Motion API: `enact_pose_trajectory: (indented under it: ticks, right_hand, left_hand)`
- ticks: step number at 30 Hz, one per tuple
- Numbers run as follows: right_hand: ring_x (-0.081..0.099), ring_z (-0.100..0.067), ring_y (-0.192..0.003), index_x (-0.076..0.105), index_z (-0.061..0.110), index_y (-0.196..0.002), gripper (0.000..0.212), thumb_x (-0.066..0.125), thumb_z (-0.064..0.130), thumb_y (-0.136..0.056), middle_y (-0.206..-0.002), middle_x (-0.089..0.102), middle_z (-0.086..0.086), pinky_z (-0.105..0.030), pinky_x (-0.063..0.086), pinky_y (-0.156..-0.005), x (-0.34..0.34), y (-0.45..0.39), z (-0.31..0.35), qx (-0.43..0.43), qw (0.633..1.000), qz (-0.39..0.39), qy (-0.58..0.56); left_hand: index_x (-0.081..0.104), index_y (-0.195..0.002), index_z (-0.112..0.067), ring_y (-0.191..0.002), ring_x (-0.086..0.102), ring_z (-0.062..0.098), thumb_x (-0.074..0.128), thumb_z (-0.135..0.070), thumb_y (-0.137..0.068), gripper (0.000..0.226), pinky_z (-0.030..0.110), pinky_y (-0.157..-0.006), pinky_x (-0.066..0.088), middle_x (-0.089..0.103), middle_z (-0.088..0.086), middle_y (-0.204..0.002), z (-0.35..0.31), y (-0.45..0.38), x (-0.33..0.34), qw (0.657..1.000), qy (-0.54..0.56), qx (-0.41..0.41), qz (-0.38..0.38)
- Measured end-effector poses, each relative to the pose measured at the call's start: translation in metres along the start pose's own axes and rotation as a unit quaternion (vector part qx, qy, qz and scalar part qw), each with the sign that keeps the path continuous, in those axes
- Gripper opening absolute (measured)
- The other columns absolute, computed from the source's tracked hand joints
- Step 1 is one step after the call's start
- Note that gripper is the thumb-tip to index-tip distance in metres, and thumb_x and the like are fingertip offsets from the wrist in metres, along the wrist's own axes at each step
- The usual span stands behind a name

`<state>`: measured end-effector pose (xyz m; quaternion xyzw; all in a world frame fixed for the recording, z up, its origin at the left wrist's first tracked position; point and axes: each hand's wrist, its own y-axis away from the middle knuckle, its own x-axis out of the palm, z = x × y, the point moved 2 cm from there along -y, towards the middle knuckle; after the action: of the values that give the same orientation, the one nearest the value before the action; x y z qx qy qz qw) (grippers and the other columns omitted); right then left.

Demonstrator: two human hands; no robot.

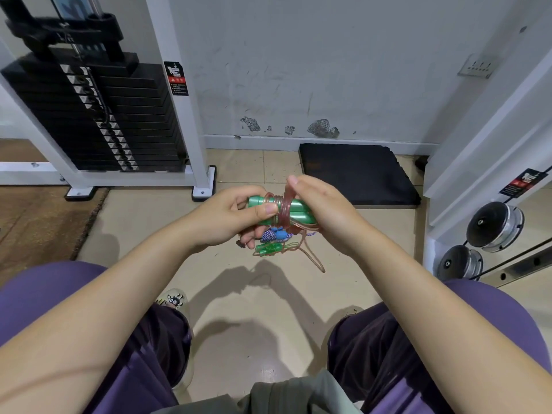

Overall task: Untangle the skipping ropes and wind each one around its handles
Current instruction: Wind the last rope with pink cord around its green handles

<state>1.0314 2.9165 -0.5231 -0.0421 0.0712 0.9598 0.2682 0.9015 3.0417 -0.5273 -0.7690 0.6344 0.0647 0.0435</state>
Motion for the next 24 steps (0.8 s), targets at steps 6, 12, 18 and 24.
enact_pose_trajectory:
  ticks: [6, 12, 18, 24]
  right_hand:
    - [0.051, -0.016, -0.060, 0.055, 0.014, -0.127, 0.068, 0.065, 0.062, -0.079, -0.089, 0.061, -0.006, -0.025, 0.042, -0.056, 0.003, -0.001, -0.004, 0.028, 0.972, 0.132, -0.195]
    - [0.032, -0.010, -0.049, 0.048, 0.016, -0.128, 0.040, 0.065, 0.011, -0.092, -0.066, 0.045, 0.000, -0.021, 0.025, -0.048, 0.022, 0.002, -0.010, 0.020, 0.986, 0.116, -0.121]
    - [0.027, -0.010, -0.042, 0.054, 0.009, -0.099, 0.008, 0.048, 0.013, -0.102, -0.056, 0.034, -0.001, -0.020, 0.020, -0.042, 0.031, 0.004, -0.012, 0.033, 0.995, 0.088, -0.020]
    - [0.032, -0.003, -0.037, 0.059, 0.014, -0.086, 0.022, 0.048, 0.024, -0.102, -0.042, 0.040, 0.014, -0.018, 0.026, -0.041, 0.032, 0.006, -0.010, 0.037, 0.992, 0.050, 0.109]
  left_hand:
    - [0.057, -0.102, -0.010, -0.039, 0.039, 0.016, 0.051, -0.041, -0.092, 0.033, 0.031, -0.052, 0.051, 0.055, 0.011, -0.060, -0.005, -0.005, -0.004, 0.989, 0.092, 0.007, -0.116]
    - [0.055, -0.096, -0.008, -0.038, 0.039, 0.017, 0.050, -0.038, -0.100, 0.031, 0.031, -0.051, 0.048, 0.054, 0.008, -0.057, 0.002, -0.009, -0.009, 0.973, 0.065, 0.014, -0.221]
    - [0.058, -0.097, -0.010, -0.039, 0.042, 0.014, 0.053, -0.034, -0.100, 0.025, 0.031, -0.050, 0.047, 0.055, 0.007, -0.059, 0.007, -0.011, -0.017, 0.954, 0.017, 0.029, -0.297]
    - [0.058, -0.085, -0.021, -0.044, 0.049, 0.014, 0.056, -0.035, -0.098, 0.019, 0.031, -0.050, 0.046, 0.059, 0.004, -0.059, 0.016, -0.013, -0.034, 0.923, -0.113, 0.006, -0.368]
